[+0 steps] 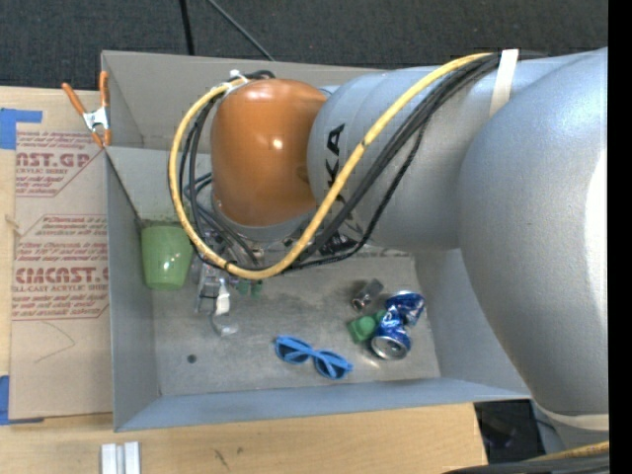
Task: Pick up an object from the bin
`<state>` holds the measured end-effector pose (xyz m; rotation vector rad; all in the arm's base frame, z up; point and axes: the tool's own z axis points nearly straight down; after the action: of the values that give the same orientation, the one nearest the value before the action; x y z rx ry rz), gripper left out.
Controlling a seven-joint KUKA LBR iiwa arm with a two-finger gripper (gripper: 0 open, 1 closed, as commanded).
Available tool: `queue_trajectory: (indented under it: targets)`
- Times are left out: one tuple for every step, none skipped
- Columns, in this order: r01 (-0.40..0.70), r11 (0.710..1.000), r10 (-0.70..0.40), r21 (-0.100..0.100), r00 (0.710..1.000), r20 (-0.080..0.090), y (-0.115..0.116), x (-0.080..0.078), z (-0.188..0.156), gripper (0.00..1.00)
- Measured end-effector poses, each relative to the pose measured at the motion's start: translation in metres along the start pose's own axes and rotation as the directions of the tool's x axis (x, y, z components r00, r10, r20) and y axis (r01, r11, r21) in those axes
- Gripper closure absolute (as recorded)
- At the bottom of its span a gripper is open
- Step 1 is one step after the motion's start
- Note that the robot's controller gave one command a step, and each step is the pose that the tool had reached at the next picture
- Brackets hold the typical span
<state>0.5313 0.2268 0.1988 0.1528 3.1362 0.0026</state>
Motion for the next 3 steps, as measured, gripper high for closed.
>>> queue_trajectory:
  targets:
    - [0.375, 0.927, -0.375, 0.003, 0.927, -0.004, -0.093, 0.020, 0.024, 1.00]
    - [0.231, 0.973, -0.231, 0.002, 0.973, -0.004, -0.138, 0.002, 0.059, 1.00]
    - [0.233, 0.972, -0.233, 0.000, 0.972, -0.002, -0.136, 0.002, 0.058, 0.00]
